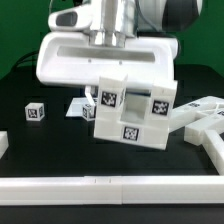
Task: Assemble chair
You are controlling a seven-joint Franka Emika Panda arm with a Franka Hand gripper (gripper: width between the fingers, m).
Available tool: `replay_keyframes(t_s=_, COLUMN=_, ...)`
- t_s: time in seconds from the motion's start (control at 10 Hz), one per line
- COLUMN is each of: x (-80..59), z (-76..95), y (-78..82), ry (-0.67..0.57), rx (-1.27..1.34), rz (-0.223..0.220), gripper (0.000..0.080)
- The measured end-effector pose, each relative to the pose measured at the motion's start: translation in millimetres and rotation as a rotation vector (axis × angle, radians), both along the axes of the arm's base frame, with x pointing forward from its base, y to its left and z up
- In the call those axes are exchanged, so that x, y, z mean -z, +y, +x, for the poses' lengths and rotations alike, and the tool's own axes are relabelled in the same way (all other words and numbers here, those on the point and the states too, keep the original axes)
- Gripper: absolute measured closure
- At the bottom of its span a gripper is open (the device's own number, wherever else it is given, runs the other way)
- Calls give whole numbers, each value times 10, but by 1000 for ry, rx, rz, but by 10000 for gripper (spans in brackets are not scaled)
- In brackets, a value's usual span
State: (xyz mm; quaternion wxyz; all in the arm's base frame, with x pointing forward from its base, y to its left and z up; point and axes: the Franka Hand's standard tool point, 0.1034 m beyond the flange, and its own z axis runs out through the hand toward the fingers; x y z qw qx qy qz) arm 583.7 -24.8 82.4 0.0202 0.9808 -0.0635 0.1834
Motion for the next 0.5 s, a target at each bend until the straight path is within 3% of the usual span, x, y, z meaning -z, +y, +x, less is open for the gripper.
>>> replay_keyframes(t_s=0.5, x=33, z=-59, y=128, ry=323, rx=0, rz=123, gripper=765)
